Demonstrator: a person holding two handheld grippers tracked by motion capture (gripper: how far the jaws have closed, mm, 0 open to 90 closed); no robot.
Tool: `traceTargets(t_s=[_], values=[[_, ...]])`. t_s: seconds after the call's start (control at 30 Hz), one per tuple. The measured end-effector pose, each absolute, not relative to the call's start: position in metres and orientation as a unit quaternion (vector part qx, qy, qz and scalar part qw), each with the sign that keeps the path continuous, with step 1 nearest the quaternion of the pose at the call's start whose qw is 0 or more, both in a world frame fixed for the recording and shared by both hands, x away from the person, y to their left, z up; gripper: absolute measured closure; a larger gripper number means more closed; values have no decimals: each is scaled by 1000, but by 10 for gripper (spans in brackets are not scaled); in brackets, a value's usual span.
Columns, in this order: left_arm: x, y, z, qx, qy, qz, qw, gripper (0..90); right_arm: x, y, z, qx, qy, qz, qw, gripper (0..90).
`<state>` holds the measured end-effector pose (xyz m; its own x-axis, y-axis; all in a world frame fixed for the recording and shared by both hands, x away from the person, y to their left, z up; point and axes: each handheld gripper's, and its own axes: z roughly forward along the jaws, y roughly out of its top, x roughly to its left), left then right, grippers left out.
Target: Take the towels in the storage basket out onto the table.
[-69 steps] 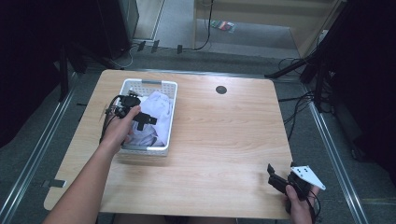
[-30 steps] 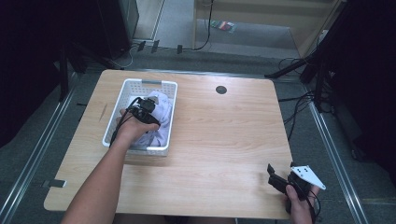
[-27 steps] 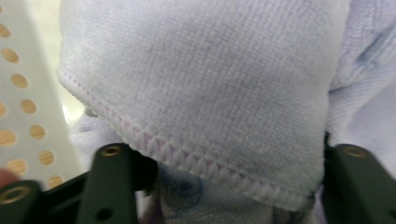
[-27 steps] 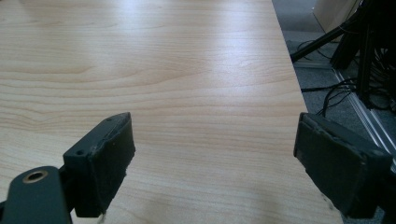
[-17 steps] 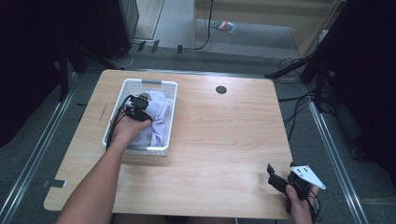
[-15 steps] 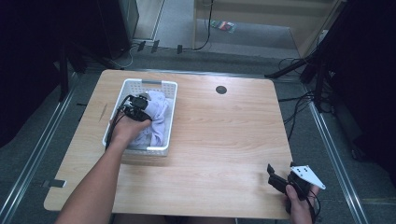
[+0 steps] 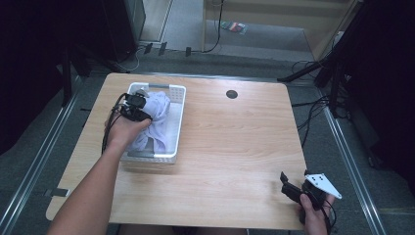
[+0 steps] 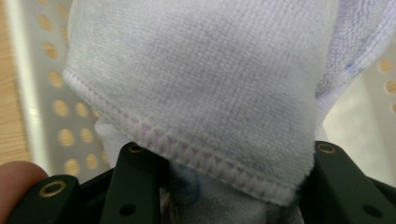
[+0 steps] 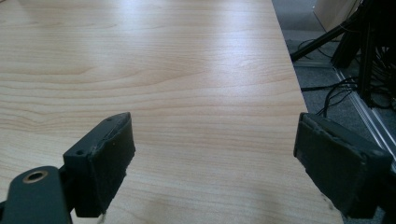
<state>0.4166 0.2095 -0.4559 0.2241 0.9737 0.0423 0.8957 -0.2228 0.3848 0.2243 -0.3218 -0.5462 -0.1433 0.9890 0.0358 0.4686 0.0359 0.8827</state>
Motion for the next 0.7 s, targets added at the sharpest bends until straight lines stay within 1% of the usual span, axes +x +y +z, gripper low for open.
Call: traceTargets(t_s=[0.13, 0.4, 0.7], values=[[415, 211, -443, 769, 604, 153, 141, 554, 224, -321, -546, 567, 643, 398, 327, 126], [410, 211, -415, 767, 595, 173, 167, 553, 224, -322, -546, 569, 641, 399, 326, 126], [407, 205, -384, 769, 585, 183, 179, 549, 224, -321, -546, 568, 642, 398, 328, 126]])
